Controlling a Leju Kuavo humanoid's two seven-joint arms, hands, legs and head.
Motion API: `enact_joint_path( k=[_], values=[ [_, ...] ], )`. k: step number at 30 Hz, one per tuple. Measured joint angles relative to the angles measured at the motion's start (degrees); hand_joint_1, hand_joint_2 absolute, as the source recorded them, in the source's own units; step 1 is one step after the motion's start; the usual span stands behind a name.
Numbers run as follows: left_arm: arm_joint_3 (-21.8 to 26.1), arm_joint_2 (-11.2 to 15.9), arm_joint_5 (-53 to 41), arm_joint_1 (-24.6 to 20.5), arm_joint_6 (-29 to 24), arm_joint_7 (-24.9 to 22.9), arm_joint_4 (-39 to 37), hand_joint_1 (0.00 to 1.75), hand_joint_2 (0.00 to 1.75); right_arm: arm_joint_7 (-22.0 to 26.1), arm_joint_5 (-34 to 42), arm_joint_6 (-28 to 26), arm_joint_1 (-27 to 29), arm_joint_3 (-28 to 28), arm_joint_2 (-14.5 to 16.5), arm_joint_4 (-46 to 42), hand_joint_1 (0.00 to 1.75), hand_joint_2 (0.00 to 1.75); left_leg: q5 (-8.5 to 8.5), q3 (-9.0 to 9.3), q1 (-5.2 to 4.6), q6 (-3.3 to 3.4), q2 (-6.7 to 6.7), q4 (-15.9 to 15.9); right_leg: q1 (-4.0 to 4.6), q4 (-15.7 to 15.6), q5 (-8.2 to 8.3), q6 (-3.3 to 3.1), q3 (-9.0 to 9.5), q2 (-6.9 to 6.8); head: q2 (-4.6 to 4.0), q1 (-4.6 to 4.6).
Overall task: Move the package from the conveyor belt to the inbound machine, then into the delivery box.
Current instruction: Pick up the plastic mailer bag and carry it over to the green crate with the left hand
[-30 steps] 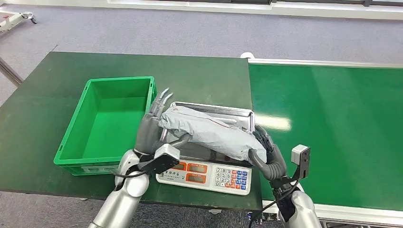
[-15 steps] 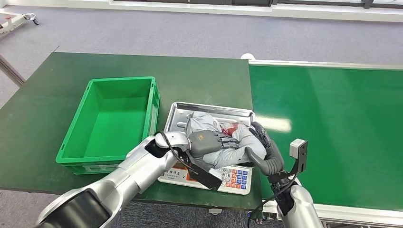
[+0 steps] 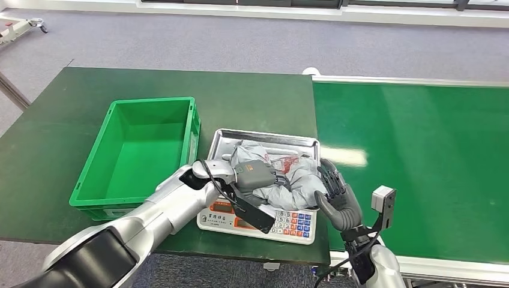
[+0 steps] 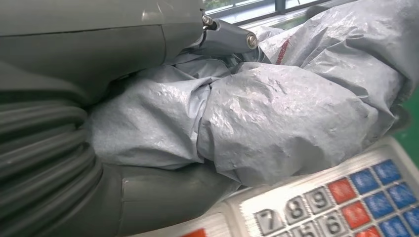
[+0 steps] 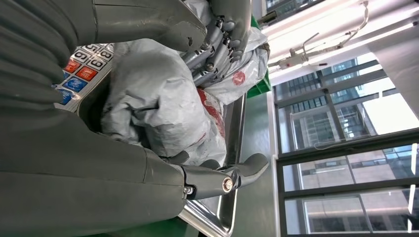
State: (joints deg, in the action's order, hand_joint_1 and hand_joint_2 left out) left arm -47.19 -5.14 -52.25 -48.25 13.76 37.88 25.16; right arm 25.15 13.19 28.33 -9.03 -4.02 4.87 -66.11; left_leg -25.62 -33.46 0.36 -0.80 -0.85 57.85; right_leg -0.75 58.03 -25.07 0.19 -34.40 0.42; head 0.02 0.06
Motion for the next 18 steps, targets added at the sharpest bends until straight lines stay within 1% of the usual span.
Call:
enact_joint_path(
  k=[2, 4, 8, 10, 12, 15, 18],
  values=[
    [-0.1, 0.5, 1.3, -0.2, -2.2, -0.5, 1.0, 1.75, 1.75, -0.2, 0.1, -0.3, 0.4, 0.0, 0.0, -0.6, 0.00, 1.75, 0.04, -0.05, 0.00, -0.03, 0.00, 0.0, 0.02, 0.0, 0.02, 0.00, -0.07, 0.00, 0.00, 0.00],
    [-0.1, 1.5, 2.9, -0.5, -4.1, -1.7, 3.8, 1.75, 1.75, -0.5, 0.4, -0.4, 1.0, 0.2, 0.0, -1.0, 0.00, 1.75, 0.09, -0.18, 0.01, -0.06, 0.00, 0.0, 0.04, 0.0, 0.05, -0.02, -0.19, 0.00, 0.00, 0.00],
    [-0.1, 4.9, 5.0, -1.7, -4.6, -7.4, 15.4, 1.75, 1.75, -1.0, 1.1, 0.1, 2.1, 1.2, 0.1, -1.1, 0.00, 1.75, 0.14, -0.39, 0.01, -0.06, -0.06, 0.0, 0.05, 0.0, 0.08, -0.03, -0.33, -0.02, 0.00, 0.00],
    [0.0, 7.3, 4.7, -1.8, -4.6, -9.9, 22.0, 1.75, 1.75, -1.0, 1.0, 0.6, 2.8, 1.9, 0.2, -1.1, 0.00, 1.75, 0.13, -0.42, 0.01, -0.06, -0.05, 0.0, 0.05, 0.0, 0.07, -0.04, -0.38, 0.00, 0.00, -0.01],
    [0.5, 9.6, 3.0, -1.6, -5.8, -11.8, 28.2, 1.75, 1.75, -0.9, 0.5, 1.0, 3.5, 2.7, 0.5, -1.2, 0.00, 1.75, 0.12, -0.46, 0.02, -0.08, -0.05, 0.0, 0.07, 0.0, 0.05, -0.05, -0.42, 0.01, 0.00, -0.01],
    [1.9, 11.9, 0.6, -0.8, -7.6, -13.0, 33.9, 1.75, 1.75, -0.9, 0.1, 1.5, 4.0, 3.7, 1.1, -1.4, 0.00, 1.75, 0.09, -0.48, 0.02, -0.11, -0.04, 0.0, 0.09, 0.0, 0.01, -0.08, -0.45, 0.01, 0.00, -0.02],
    [3.1, 13.4, -0.7, 0.1, -8.4, -13.6, 37.3, 1.75, 1.75, -1.0, 0.0, 1.7, 4.3, 4.4, 1.5, -1.6, 0.00, 1.75, 0.09, -0.50, 0.02, -0.11, -0.04, 0.0, 0.10, 0.0, 0.01, -0.08, -0.45, 0.01, 0.00, -0.01]
  ],
)
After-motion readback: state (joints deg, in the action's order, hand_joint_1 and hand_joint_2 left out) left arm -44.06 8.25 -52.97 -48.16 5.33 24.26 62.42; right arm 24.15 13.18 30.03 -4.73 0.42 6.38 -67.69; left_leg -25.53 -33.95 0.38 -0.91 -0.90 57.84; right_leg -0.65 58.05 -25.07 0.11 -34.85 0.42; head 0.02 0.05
